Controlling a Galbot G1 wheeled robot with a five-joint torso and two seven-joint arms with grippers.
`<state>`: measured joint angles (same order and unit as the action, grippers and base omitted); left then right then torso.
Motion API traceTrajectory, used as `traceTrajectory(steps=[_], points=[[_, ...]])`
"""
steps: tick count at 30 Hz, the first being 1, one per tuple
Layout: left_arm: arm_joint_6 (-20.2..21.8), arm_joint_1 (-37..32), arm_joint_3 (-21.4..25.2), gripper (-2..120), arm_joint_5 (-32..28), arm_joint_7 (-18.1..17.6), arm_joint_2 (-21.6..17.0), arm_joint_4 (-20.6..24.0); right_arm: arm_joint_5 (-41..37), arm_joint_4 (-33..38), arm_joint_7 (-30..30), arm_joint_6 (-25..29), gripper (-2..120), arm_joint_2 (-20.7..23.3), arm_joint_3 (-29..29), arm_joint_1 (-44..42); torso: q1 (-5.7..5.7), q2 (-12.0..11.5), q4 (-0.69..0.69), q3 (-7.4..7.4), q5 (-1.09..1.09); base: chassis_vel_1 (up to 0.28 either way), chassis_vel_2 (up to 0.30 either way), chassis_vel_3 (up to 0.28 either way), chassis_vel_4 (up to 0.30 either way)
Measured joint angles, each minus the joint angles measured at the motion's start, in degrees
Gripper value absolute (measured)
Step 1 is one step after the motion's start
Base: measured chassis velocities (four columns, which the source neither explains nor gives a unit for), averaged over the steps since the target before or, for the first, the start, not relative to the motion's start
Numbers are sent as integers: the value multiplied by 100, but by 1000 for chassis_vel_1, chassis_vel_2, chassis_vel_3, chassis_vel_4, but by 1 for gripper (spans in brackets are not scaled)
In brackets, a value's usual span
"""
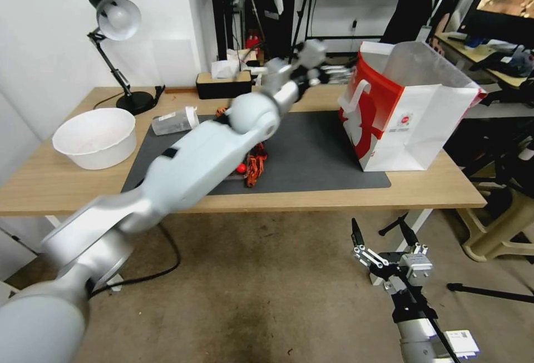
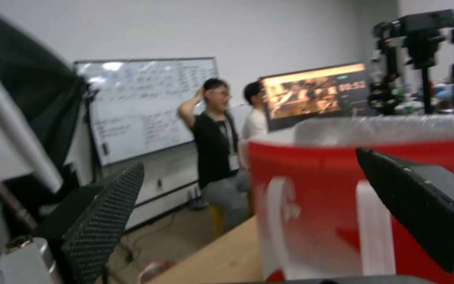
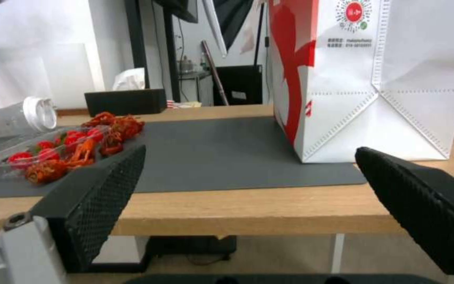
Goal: Pick up the trash from the table and place it into the takeout bag.
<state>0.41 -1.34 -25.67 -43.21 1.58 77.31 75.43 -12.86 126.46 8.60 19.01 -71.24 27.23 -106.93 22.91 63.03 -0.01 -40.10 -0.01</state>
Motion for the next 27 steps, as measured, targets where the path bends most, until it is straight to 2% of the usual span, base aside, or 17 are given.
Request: traceTrajectory(steps=[1,4,5,8,10,12,13,16,17,19,20,22,24,26,27], points=[[0,0,0,100,0,0,0,0,0,0,0,0,100,0,0,0,0,0,0,0,0,0,0,0,0],[173,-758,503,100,112,-227,-724,825,-6,0,5,-3,100,25,-17,2,0,0,3,1,-2,0,0,0,0],[173,-758,503,100,112,-227,-724,825,-6,0,5,-3,100,25,-17,2,0,0,3,1,-2,0,0,0,0],[469,-1920,1344,100,310,-521,-1244,1746,-11,6,7,0,100,-36,-46,-58,0,0,1,1,-3,0,0,0,0],[501,-2099,1476,100,382,-558,-1315,1890,-10,6,7,4,100,-36,-46,-67,0,0,0,1,-3,0,0,0,0],[634,-2917,1980,100,735,-697,-1606,2475,-8,4,4,12,100,-13,-45,-93,0,0,0,0,-3,0,0,0,0],[634,-2917,1980,100,735,-697,-1606,2475,-8,4,4,12,100,-13,-45,-93,0,0,0,0,-3,0,0,0,0],[684,-4118,2920,100,1013,-823,-1884,3183,1,-2,-5,28,100,-7,-72,-97,0,1,1,1,2,0,0,0,0],[684,-4118,2920,100,1013,-823,-1884,3183,1,-2,-5,28,100,-7,-72,-97,0,1,1,1,2,0,0,0,0],[678,-4671,3304,100,1119,-857,-2013,3449,6,-23,-9,34,100,-6,-113,-74,0,0,1,0,-3,0,0,0,0],[678,-4671,3304,100,1119,-857,-2013,3449,6,-23,-9,34,100,-6,-113,-74,0,0,1,0,-3,0,0,0,0],[670,-5114,3602,100,1230,-892,-2095,3640,12,-37,-12,35,100,-3,-157,-45,0,0,0,1,4,0,0,0,0],[662,-5652,3891,100,1420,-903,-2122,3798,15,-42,-12,35,100,-2,-183,-23,0,0,1,0,-3,0,0,0,0],[660,-5732,3939,100,1448,-903,-2122,3823,16,-43,-12,36,100,-1,-187,-20,0,1,1,0,-3,0,0,0,0],[603,-6157,4208,100,1552,-901,-2109,3956,17,-46,-13,37,100,-2,-203,-12,-1,1,-1,1,2,0,0,0,0]])
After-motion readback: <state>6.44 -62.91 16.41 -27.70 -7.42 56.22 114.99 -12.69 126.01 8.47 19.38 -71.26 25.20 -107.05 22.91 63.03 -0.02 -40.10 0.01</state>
